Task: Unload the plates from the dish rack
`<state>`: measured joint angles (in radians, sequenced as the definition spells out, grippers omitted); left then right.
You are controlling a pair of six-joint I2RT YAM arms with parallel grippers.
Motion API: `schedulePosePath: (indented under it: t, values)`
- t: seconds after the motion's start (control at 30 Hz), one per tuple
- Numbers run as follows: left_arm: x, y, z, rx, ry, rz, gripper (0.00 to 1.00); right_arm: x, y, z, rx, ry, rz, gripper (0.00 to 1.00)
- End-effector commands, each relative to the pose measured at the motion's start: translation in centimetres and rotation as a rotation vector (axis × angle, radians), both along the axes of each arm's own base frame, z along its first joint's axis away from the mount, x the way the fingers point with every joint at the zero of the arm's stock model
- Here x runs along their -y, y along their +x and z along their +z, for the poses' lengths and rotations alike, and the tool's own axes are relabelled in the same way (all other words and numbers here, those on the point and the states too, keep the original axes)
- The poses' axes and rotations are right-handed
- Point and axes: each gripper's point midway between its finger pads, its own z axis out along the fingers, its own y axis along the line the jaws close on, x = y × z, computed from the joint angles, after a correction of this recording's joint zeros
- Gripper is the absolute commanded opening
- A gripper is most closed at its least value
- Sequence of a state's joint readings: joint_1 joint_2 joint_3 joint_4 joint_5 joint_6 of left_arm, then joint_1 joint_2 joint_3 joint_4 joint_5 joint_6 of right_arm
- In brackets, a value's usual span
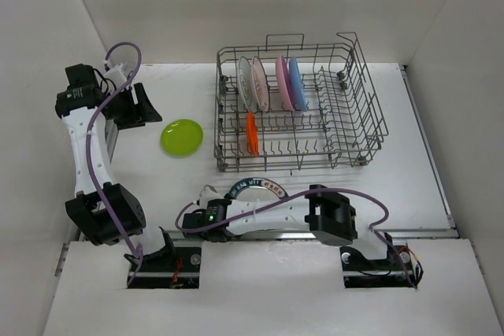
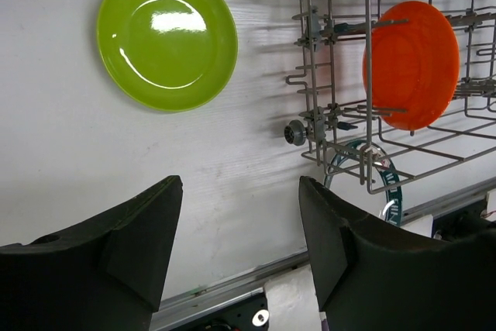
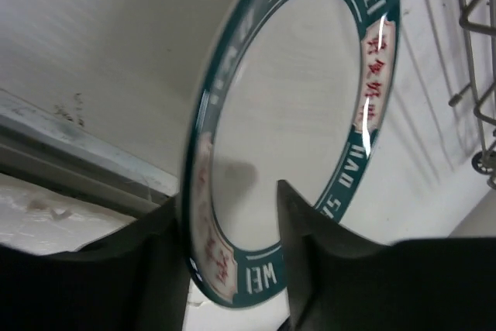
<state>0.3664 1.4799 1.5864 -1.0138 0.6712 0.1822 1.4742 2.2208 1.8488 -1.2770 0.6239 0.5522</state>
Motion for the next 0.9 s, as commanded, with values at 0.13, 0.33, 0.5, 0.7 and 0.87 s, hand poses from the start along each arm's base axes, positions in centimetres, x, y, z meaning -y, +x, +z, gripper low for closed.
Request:
schedulePosePath:
  t: [0.13, 0.33, 0.5, 0.7, 0.87]
  values:
    - [0.5, -0.7, 2.2, 0.064, 0.015, -0.025, 0.59, -3.0, -1.1, 0.6, -0.070, 0.215, 0.030, 0.56]
    - [1.3, -1.6, 4.3, 0.147, 0.030, -0.058, 0.62, -4.3, -1.1, 3.5, -0.067, 0.326, 0.036, 0.72]
    - [1.9, -1.5, 6.5, 0.227, 0.056, -0.089, 0.63, -5.8, -1.7, 6.8, -0.098, 0.443, 0.072, 0.79]
    - [5.1, -1.3, 8.2, 0.269, 0.110, -0.199, 0.64, -6.8, -1.9, 15.3, -0.115, 0.747, 0.107, 0.81]
    - [9.5, 0.6, 8.4, 0.266, 0.153, -0.292, 0.65, 1.8, 4.4, 25.5, 0.022, 1.141, -0.099, 0.82]
